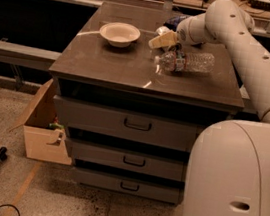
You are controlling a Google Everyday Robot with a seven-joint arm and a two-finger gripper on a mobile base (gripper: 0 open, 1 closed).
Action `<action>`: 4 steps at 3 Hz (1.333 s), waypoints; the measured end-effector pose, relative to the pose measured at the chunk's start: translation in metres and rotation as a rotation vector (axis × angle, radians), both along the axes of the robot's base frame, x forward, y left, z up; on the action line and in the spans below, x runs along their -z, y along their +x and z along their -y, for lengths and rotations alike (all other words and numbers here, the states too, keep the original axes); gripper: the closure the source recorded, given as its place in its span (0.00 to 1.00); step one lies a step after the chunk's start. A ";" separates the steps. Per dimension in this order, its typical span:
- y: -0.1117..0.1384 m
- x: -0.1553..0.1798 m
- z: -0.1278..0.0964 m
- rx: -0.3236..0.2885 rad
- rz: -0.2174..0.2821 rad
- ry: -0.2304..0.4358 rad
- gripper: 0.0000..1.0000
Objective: Pick 7up can from paper bowl and place on counter
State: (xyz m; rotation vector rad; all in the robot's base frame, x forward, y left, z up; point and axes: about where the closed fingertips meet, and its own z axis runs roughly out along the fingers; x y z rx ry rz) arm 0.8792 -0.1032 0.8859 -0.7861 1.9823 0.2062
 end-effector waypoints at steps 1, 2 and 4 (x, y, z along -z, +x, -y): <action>-0.004 -0.020 0.019 0.044 0.032 0.030 0.00; -0.011 -0.058 0.066 0.152 0.110 0.035 0.00; -0.027 -0.109 0.125 0.280 0.207 -0.011 0.00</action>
Offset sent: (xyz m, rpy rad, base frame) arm -0.0307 -0.1323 0.1159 0.0386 -0.2420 -0.3107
